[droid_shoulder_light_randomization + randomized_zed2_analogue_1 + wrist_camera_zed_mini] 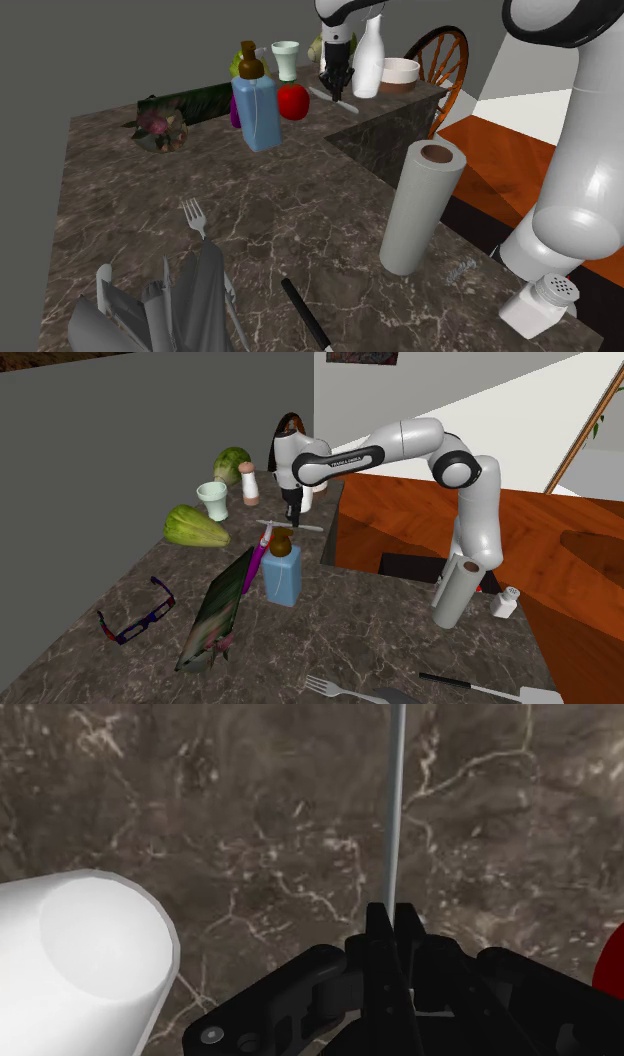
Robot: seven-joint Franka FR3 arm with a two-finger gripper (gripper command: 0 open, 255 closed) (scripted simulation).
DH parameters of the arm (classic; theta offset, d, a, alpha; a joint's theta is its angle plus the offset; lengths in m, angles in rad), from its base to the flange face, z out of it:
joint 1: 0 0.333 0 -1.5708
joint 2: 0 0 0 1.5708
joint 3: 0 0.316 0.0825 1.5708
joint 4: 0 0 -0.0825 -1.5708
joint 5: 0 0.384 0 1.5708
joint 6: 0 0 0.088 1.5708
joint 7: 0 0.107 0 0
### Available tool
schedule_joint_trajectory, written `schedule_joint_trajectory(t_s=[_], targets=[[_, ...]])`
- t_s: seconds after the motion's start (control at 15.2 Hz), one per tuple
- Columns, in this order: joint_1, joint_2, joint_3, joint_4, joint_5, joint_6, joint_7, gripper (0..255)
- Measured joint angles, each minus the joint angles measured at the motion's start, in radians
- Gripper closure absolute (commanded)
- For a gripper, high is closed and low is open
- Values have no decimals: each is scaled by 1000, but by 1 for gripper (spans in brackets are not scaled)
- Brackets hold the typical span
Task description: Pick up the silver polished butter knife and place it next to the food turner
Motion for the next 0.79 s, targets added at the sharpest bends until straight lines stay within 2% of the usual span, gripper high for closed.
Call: schedule_joint_trajectory(t_s=[0.79], targets=[[1,3,0,164,0,-161,2,255]])
